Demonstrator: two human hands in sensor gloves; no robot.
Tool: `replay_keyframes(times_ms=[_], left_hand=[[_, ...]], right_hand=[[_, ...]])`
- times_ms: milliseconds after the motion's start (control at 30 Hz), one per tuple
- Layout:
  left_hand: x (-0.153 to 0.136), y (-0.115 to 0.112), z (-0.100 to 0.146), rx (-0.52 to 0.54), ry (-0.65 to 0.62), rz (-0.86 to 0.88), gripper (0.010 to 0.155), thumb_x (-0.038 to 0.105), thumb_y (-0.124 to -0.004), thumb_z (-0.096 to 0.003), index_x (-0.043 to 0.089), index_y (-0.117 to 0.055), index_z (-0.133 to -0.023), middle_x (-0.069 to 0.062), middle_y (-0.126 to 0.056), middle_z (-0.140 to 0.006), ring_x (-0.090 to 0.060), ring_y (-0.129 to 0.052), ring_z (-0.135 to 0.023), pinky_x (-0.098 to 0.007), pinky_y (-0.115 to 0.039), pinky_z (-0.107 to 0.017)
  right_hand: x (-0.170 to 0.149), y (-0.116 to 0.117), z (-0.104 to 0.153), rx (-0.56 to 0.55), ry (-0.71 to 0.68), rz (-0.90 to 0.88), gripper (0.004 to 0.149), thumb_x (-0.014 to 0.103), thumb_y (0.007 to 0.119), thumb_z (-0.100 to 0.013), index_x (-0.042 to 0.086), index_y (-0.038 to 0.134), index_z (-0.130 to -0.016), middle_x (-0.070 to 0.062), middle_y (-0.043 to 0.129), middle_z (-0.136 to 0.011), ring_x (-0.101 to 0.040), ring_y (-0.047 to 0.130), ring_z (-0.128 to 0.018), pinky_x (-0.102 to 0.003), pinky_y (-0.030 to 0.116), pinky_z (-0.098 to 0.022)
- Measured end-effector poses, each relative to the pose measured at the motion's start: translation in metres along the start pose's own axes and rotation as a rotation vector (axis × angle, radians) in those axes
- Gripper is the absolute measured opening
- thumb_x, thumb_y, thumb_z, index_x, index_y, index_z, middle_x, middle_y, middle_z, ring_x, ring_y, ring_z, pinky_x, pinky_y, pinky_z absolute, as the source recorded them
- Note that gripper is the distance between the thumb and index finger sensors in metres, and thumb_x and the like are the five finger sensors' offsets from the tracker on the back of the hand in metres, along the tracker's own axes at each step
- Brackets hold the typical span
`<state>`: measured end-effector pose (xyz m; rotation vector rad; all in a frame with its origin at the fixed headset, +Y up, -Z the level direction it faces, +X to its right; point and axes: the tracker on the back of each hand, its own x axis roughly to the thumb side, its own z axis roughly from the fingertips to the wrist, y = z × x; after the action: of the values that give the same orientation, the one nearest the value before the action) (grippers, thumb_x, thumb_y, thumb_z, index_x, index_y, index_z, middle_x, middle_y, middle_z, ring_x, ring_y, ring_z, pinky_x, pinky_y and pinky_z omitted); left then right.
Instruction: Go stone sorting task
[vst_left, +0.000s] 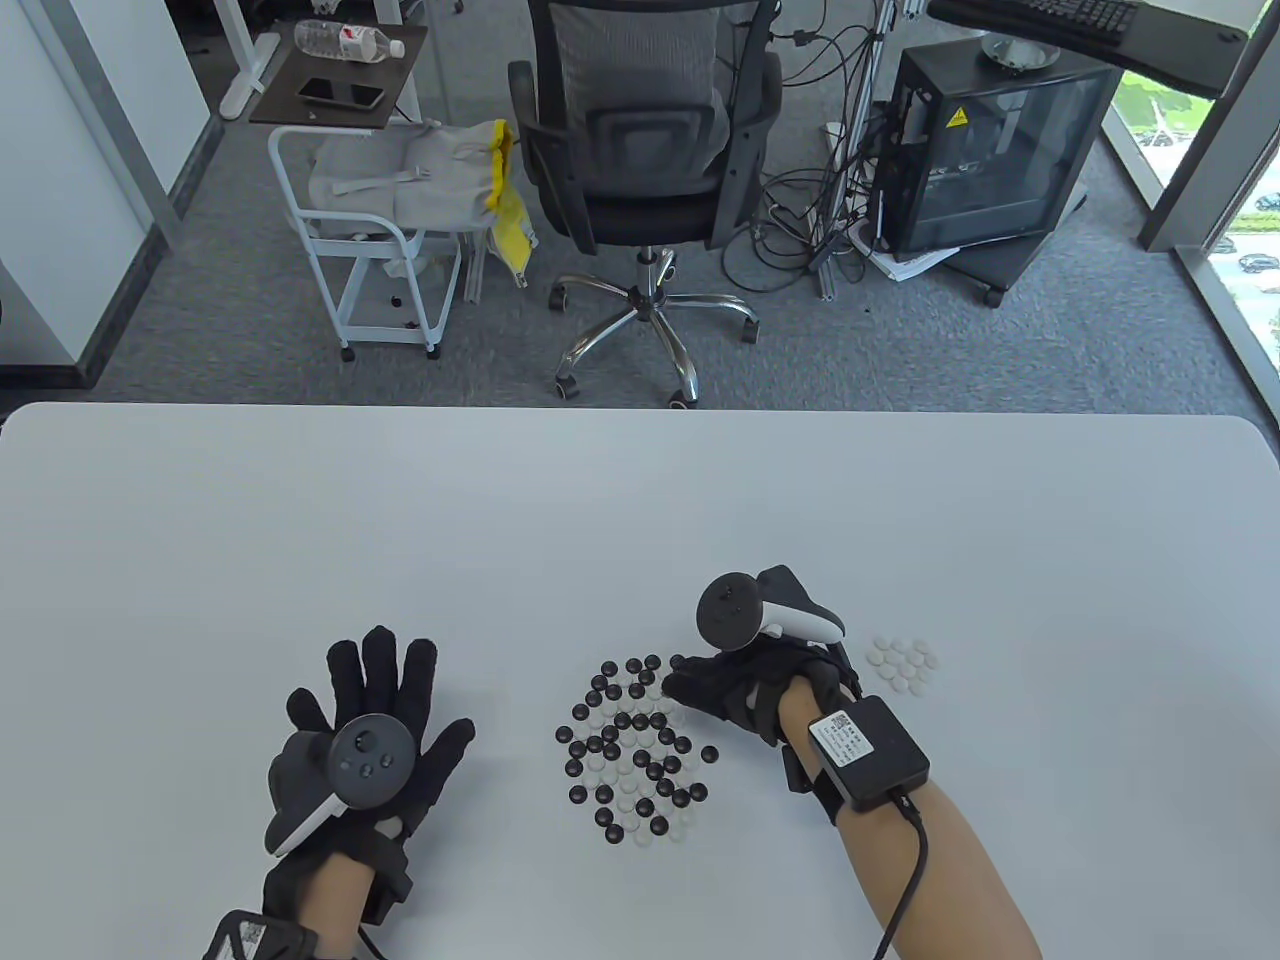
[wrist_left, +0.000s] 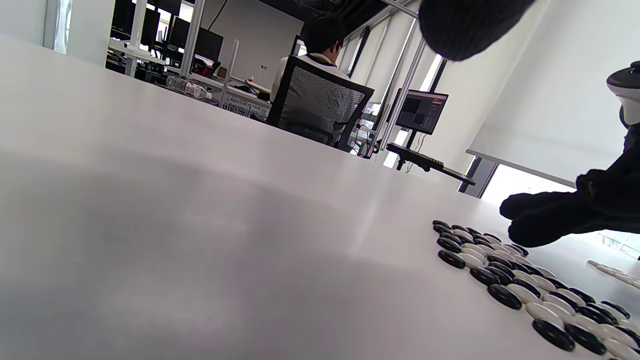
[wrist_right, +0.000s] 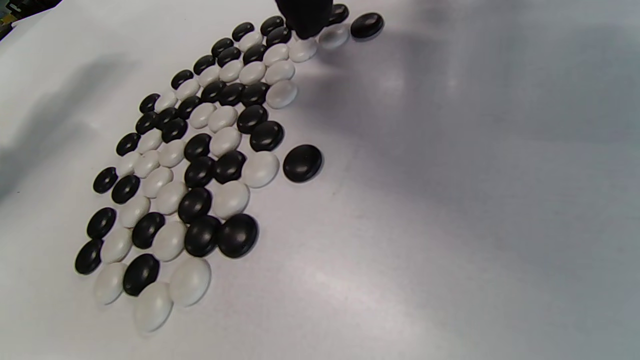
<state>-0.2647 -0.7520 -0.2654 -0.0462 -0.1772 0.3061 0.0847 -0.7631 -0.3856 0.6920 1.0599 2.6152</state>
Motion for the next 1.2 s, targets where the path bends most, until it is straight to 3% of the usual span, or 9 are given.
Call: replay_keyframes(times_ms=[133,267,567,833,1067,1200], left_hand=[[-0.001,0.001,0.001,0.004,0.001,0.011,0.084,0.058,-0.059,-0.0634,0.016,-0.016,-0.121,-0.030,-0.001,-0.123,-0.059,0.003,-0.106,-0.086,-0.006,-0.055],[-0.001,0.001,0.001,0.001,0.003,0.010,0.084,0.058,-0.059,-0.0634,0.016,-0.015,-0.121,-0.030,-0.001,-0.123,-0.059,0.003,-0.106,-0.086,-0.006,-0.055],[0.000,0.001,0.001,-0.005,0.002,-0.003,0.083,0.058,-0.059,-0.0634,0.016,-0.016,-0.121,-0.031,-0.001,-0.123,-0.059,0.003,-0.106,-0.086,-0.006,-0.055],[0.001,0.000,0.000,-0.009,0.003,-0.009,0.084,0.058,-0.059,-0.0634,0.016,-0.015,-0.121,-0.031,-0.001,-0.123,-0.059,0.003,-0.106,-0.086,-0.006,-0.055],[0.002,0.000,-0.001,-0.012,0.006,-0.009,0.084,0.058,-0.059,-0.0633,0.016,-0.015,-0.121,-0.030,-0.001,-0.123,-0.059,0.003,-0.106,-0.086,-0.006,-0.055],[0.002,0.000,-0.001,-0.012,0.008,-0.007,0.084,0.058,-0.059,-0.0634,0.016,-0.015,-0.121,-0.030,-0.001,-0.123,-0.059,0.003,-0.106,-0.086,-0.005,-0.055]], right_hand=[[-0.004,0.002,-0.001,0.021,0.012,-0.005,0.072,0.050,0.049,-0.060,0.007,0.056,-0.117,-0.045,0.004,-0.112,-0.071,-0.006,-0.090,-0.093,0.014,-0.055],[-0.014,-0.004,0.010,0.026,0.033,-0.022,0.072,0.050,0.049,-0.060,0.005,0.069,-0.112,-0.045,0.012,-0.114,-0.071,-0.002,-0.092,-0.093,0.016,-0.056],[-0.078,-0.014,0.052,-0.010,0.239,-0.039,0.069,0.050,0.052,-0.060,0.006,0.080,-0.105,-0.043,0.021,-0.116,-0.071,0.001,-0.093,-0.094,0.017,-0.056],[-0.124,-0.014,0.079,-0.102,0.376,-0.095,0.069,0.050,0.051,-0.061,0.007,0.074,-0.109,-0.043,0.016,-0.115,-0.071,-0.001,-0.093,-0.093,0.016,-0.056],[-0.130,-0.014,0.082,-0.157,0.377,-0.101,0.070,0.050,0.050,-0.060,0.006,0.072,-0.110,-0.044,0.014,-0.114,-0.072,-0.001,-0.092,-0.093,0.016,-0.055],[-0.109,-0.018,0.077,-0.181,0.290,-0.082,0.070,0.050,0.050,-0.061,0.005,0.072,-0.110,-0.045,0.015,-0.114,-0.072,0.000,-0.092,-0.093,0.016,-0.055]])
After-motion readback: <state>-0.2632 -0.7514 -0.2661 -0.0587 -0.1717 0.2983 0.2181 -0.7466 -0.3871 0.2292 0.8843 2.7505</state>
